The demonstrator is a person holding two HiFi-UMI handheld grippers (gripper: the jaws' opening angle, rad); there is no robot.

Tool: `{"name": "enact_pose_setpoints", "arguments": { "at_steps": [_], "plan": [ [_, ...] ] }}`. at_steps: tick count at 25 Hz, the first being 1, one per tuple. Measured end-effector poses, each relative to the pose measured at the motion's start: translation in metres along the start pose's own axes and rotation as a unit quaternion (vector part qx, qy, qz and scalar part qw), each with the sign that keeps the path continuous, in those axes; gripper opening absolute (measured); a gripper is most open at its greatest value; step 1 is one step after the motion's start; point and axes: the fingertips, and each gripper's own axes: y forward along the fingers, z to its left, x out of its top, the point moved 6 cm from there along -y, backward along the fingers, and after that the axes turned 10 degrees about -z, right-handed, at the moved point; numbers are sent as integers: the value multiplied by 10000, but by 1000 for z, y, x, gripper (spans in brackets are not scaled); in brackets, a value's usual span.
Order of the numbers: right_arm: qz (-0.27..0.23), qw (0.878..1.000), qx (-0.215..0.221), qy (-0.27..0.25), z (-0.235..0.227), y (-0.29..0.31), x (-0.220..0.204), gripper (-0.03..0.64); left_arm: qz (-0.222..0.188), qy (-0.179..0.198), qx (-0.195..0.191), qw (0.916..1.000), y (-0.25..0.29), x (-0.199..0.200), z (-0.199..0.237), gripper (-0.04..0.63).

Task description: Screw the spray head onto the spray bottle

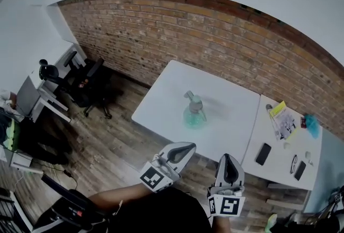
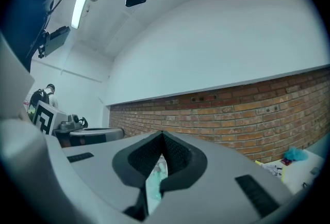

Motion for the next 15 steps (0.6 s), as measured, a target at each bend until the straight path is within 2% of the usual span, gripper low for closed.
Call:
{"name": "enact_pose_setpoints", "arguments": {
  "at_steps": [9, 15],
  "plan": [
    [-20, 9999, 91, -58, 2, -9, 4, 8, -27, -50, 116, 9999, -8, 0, -14, 3],
    [13, 9999, 42, 132, -2, -22, -2, 8, -74, -7, 161, 9998, -15, 4, -27, 3]
  ]
}}
